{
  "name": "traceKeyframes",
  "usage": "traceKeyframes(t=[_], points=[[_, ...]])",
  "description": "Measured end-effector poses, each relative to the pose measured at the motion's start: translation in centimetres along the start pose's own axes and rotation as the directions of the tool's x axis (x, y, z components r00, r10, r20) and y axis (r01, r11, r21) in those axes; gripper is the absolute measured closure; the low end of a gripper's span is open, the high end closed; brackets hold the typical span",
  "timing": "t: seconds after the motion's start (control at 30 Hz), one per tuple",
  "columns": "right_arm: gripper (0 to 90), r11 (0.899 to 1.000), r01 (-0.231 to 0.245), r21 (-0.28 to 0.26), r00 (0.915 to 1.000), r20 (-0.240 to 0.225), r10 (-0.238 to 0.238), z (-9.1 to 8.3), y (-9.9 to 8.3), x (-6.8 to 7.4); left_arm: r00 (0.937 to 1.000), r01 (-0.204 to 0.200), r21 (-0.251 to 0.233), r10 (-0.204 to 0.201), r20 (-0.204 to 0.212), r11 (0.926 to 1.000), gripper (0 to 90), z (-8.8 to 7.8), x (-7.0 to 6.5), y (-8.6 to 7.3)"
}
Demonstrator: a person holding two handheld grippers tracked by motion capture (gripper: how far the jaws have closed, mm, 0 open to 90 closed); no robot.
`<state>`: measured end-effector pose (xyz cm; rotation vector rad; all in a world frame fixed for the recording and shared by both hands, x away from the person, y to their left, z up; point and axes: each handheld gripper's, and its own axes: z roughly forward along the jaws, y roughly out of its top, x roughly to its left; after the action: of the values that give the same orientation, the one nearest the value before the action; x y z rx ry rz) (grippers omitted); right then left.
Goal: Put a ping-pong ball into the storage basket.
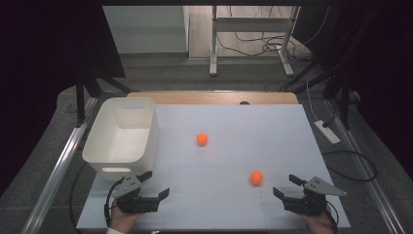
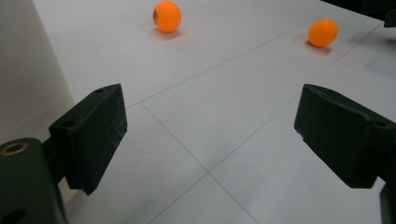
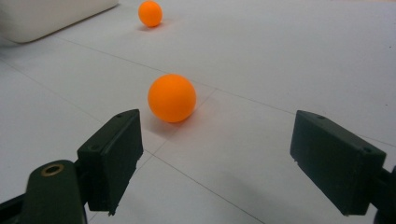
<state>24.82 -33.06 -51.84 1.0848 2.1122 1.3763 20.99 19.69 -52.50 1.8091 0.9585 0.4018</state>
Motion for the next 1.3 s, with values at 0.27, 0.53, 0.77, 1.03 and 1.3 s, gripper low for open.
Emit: traceKeyframes(t=[0.27,0.53,0.77,1.03,1.3], points=[[17.0,1.000,0.006,0.001,1.0000,0.003,-0.006,0.3,0.1,0.0,0.9999,0.001,-0.001,-0.001,0.017,1.0000,10.3,0.0,0.1,0.1],[17.2,1.000,0.008,-0.001,0.9999,0.010,-0.008,0.6,0.3,0.1,0.9997,-0.015,-0.004,0.015,0.020,0.9999,10.5,0.0,-0.2,0.5],[17.2,1.000,0.010,-0.002,0.9999,0.006,-0.010,0.6,0.3,-0.1,0.9994,-0.026,0.003,0.026,0.025,0.9997,10.8,0.3,-0.4,0.8],[17.2,1.000,0.005,-0.014,1.0000,0.001,-0.005,0.3,0.5,-0.1,0.9989,-0.047,0.014,0.047,-0.002,0.9988,10.7,0.3,-0.5,1.2],[17.2,1.000,0.006,-0.014,1.0000,-0.006,-0.006,0.3,0.5,-0.1,0.9980,-0.062,0.004,0.062,-0.008,0.9981,10.7,0.0,-1.0,1.9]])
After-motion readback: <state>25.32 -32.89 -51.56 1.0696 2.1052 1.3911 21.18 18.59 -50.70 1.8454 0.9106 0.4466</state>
